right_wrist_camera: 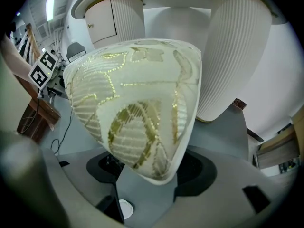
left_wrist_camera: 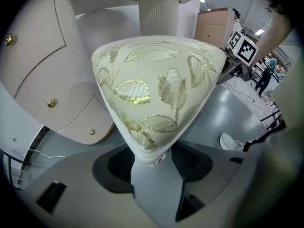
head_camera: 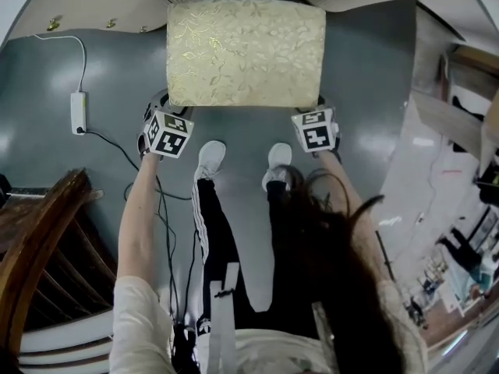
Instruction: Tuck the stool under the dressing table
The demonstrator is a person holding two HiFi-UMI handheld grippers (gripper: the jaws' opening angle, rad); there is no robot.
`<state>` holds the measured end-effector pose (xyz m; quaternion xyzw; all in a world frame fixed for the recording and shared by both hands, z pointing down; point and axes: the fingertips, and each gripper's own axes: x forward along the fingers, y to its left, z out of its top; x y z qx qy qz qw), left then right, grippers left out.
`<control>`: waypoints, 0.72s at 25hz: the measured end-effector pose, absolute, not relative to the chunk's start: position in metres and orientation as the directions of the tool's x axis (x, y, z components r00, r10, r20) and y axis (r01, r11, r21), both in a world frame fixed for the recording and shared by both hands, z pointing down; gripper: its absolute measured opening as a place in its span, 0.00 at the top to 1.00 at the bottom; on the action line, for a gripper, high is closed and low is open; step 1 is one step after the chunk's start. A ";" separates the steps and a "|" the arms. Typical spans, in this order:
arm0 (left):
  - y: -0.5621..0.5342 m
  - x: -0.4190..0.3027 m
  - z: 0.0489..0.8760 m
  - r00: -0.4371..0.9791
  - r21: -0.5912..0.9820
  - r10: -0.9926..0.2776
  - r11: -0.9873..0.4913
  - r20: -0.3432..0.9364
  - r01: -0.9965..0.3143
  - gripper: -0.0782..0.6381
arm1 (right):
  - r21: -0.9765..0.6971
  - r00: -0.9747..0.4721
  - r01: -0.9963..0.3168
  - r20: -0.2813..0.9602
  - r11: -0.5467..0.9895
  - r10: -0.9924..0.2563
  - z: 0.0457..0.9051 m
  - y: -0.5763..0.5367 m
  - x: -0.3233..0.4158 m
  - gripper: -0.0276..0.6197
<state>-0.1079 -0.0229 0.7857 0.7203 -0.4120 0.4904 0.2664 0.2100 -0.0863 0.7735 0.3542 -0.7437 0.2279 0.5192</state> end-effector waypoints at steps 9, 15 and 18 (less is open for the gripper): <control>0.000 -0.114 0.791 0.191 -0.016 -0.318 -0.549 0.929 -0.836 0.55 | 0.031 -0.195 -0.780 0.937 0.625 -0.290 0.781 -0.054 0.207 0.48; 0.010 -0.114 0.802 0.216 -0.001 -0.308 -0.577 0.927 -0.817 0.55 | 0.042 -0.182 -0.797 0.935 0.603 -0.306 0.791 -0.036 0.207 0.48; -0.016 -0.113 0.793 0.206 -0.009 -0.304 -0.580 0.930 -0.815 0.55 | 0.040 -0.187 -0.805 0.930 0.592 -0.317 0.783 -0.059 0.209 0.48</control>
